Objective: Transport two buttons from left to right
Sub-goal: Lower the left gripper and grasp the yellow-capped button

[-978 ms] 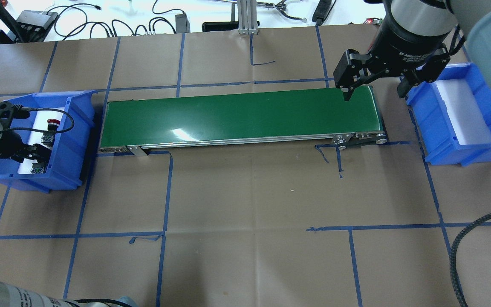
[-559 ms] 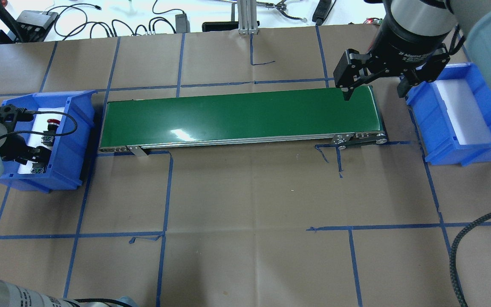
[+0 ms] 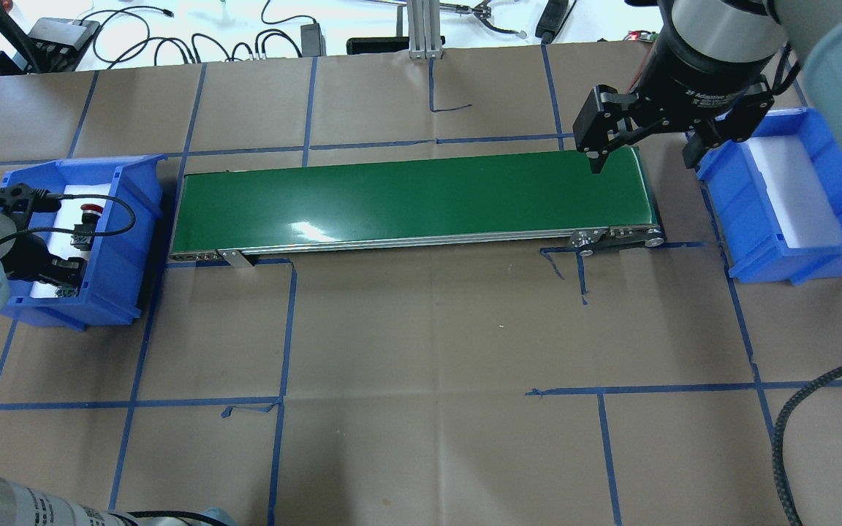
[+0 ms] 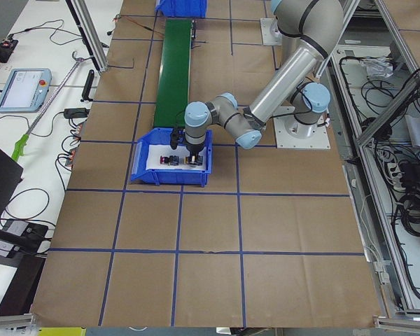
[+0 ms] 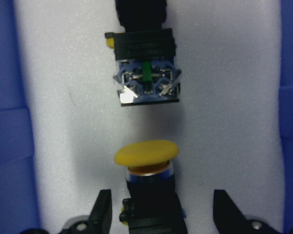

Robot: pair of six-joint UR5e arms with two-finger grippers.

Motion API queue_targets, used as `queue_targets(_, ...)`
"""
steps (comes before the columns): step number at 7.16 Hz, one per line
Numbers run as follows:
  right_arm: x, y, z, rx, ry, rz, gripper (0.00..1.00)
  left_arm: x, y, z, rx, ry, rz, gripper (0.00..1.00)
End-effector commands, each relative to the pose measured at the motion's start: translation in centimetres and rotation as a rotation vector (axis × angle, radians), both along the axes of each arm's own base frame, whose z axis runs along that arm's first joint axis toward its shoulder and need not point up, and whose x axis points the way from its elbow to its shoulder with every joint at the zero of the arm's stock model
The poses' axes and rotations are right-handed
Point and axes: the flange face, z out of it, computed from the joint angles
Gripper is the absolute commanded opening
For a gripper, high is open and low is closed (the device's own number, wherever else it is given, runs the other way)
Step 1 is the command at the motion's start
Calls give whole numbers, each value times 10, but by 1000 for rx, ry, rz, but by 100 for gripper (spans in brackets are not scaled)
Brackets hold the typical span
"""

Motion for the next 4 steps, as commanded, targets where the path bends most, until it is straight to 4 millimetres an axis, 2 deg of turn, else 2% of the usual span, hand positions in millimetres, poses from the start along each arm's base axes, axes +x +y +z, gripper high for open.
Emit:
queue_targets(1,0,-1,0,-1,0,0,100,7,-7,23,-35,-32,12,11)
queue_targets(2,0,0,-1,2,2,0,100,15,-19,48,-49,-42,9,10)
queue_targets(4,0,0,-1,3,2,1,100,28,-37,129,-9,-16,6,10)
